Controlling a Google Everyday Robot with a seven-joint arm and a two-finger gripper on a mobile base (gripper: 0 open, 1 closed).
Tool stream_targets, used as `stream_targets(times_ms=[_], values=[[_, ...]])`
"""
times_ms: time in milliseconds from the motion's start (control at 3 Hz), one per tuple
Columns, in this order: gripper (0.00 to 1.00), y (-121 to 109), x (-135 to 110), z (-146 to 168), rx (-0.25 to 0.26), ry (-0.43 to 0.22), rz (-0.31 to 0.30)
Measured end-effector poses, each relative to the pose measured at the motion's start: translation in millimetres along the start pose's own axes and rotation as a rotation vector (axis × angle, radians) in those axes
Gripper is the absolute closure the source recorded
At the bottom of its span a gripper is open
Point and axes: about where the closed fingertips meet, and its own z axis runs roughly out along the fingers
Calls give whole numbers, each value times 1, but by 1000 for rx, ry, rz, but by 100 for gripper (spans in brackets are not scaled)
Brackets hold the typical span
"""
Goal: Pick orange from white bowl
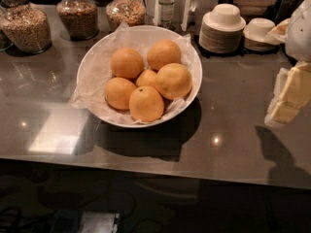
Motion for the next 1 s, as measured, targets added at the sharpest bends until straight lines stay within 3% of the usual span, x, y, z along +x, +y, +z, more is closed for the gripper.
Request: stream_targets(times_ms=[667, 1000], values=[[0, -16, -69, 13, -32, -117, -82], [0, -24, -100, 28, -60, -166, -79]])
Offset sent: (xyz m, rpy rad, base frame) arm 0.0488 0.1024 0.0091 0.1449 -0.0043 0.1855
